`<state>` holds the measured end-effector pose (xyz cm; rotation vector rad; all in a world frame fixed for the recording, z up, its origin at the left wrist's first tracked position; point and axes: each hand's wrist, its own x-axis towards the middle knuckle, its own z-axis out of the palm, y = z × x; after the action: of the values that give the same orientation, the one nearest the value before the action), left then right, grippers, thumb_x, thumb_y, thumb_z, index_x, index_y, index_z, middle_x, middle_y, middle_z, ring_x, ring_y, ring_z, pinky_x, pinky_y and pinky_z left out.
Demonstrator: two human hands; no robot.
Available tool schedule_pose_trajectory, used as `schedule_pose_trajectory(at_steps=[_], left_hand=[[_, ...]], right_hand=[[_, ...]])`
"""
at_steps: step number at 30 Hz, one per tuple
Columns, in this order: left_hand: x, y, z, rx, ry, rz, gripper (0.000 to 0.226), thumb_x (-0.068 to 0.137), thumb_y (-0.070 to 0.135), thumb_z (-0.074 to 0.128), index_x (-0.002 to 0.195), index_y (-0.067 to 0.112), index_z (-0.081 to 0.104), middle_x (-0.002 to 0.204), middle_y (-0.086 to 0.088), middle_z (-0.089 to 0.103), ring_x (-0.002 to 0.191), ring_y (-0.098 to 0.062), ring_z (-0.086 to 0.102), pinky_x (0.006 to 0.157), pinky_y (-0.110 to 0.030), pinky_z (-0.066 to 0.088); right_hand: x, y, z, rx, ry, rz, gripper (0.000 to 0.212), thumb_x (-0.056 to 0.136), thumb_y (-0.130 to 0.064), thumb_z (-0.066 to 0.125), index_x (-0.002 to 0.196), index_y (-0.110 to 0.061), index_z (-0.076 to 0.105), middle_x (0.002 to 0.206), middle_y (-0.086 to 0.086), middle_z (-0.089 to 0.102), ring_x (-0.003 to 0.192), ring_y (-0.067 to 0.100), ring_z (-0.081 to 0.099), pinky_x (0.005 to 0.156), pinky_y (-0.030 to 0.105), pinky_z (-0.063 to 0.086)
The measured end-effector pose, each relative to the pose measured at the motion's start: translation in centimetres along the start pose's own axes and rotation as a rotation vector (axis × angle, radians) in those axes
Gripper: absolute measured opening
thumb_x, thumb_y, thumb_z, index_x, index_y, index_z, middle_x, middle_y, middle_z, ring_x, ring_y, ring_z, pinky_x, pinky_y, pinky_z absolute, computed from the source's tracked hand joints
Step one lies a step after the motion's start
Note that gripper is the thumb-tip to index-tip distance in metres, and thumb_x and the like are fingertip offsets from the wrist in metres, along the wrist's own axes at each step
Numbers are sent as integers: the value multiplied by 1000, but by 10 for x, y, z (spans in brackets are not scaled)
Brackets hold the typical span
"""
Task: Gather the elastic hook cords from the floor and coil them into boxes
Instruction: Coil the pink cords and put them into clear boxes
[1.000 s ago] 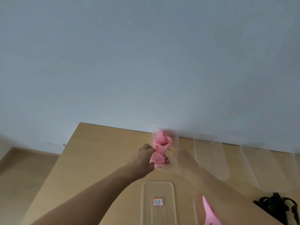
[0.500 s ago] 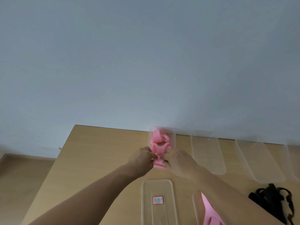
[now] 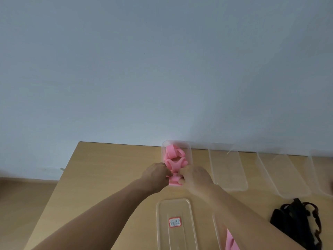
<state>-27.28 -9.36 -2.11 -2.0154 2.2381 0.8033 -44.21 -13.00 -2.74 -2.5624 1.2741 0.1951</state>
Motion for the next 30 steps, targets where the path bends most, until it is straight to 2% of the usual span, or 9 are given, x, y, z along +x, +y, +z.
schedule_pose_trajectory(at_steps=[6, 11, 15, 18, 21, 26, 30], left_hand=[[11, 4, -8, 30, -14, -56, 23, 89, 21, 67, 111, 27, 68, 116, 5, 67, 108, -19, 60, 81, -32, 51], [18, 14, -3, 219, 16, -64, 18, 93, 16, 57, 107, 20, 66, 113, -1, 66, 104, -26, 61, 80, -35, 51], [18, 8, -3, 148, 41, -29, 16, 92, 20, 58, 104, 24, 67, 110, 1, 67, 102, -23, 59, 75, -33, 48], [11, 0, -4, 101, 73, 10, 22, 91, 25, 57, 109, 29, 69, 114, 4, 65, 106, -20, 56, 77, -31, 46], [5, -2, -3, 120, 158, 34, 31, 93, 30, 53, 122, 28, 65, 121, 3, 62, 109, -21, 54, 82, -31, 46], [-4, -3, 3, 96, 220, 40, 36, 94, 33, 51, 128, 27, 60, 128, 5, 56, 116, -20, 46, 88, -30, 44], [-13, -6, 0, 1, 252, 28, 39, 95, 33, 52, 133, 28, 56, 137, 6, 50, 125, -18, 43, 93, -30, 44]], right_hand=[[-3, 5, 9, 64, 65, 4, 25, 98, -30, 49, 106, -18, 69, 106, 4, 65, 100, 23, 58, 72, 29, 39], [0, 2, 9, 34, 52, 6, 30, 100, -35, 47, 112, -20, 69, 113, 4, 65, 106, 24, 57, 80, 32, 45], [-1, 4, 9, 38, 98, -4, 28, 98, -37, 49, 109, -21, 69, 114, 1, 62, 105, 22, 56, 78, 31, 44], [-1, 7, 9, 83, 186, -3, 26, 94, -37, 55, 108, -19, 66, 114, -2, 60, 101, 21, 56, 74, 27, 40], [-3, 7, 8, 135, 197, 33, 25, 91, -34, 58, 110, -18, 61, 112, -3, 60, 96, 22, 59, 72, 27, 42], [-8, 4, 0, 285, 230, 68, 20, 89, -36, 59, 98, -19, 63, 96, -3, 63, 79, 16, 55, 64, 25, 33], [-16, 3, -9, 276, 235, 132, 22, 90, -35, 55, 105, -22, 63, 105, -5, 57, 88, 18, 56, 65, 27, 37]])
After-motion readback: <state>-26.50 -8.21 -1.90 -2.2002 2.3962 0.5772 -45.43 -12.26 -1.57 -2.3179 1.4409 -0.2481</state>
